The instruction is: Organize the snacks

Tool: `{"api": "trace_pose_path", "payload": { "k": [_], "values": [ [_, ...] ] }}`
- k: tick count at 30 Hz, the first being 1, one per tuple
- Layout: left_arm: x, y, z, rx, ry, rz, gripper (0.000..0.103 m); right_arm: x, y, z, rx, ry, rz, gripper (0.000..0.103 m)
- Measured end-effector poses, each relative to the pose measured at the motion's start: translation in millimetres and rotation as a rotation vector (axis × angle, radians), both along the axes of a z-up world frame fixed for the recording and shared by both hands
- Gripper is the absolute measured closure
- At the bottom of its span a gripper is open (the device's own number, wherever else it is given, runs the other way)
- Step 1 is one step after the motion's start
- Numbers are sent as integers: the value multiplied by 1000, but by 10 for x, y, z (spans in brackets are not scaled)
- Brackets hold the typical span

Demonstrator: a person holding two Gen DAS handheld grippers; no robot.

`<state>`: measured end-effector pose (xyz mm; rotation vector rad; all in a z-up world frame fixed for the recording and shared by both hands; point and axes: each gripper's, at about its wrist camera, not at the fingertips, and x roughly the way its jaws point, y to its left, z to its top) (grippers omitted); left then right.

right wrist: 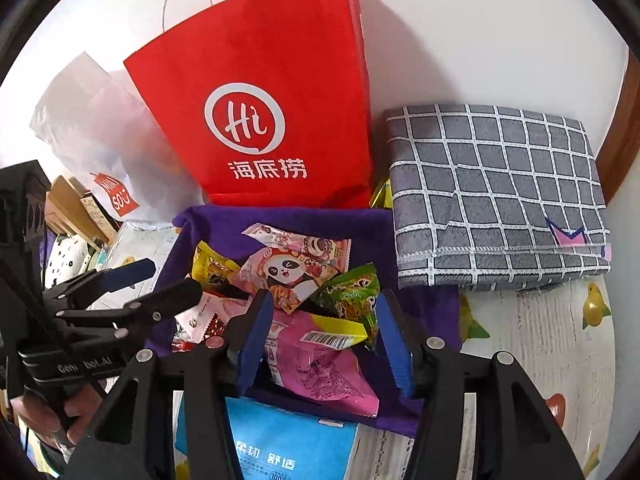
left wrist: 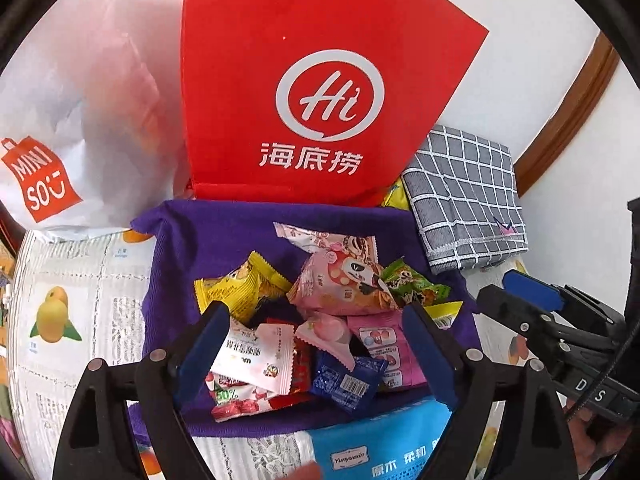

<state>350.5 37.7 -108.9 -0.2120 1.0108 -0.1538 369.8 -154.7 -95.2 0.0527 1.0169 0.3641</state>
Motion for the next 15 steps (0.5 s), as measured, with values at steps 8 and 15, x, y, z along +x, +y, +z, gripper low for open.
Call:
{"api": "trace_pose_path", "payload": {
  "k": [8,15],
  "values": [
    [-118,-74,178,72,-14,-13,14,-174,-24,122,-21,-22,-44,35],
    [-501,-235,526,87,-101,-50,12,-713,-109,479,-71,-88,-85,21]
  ]
}}
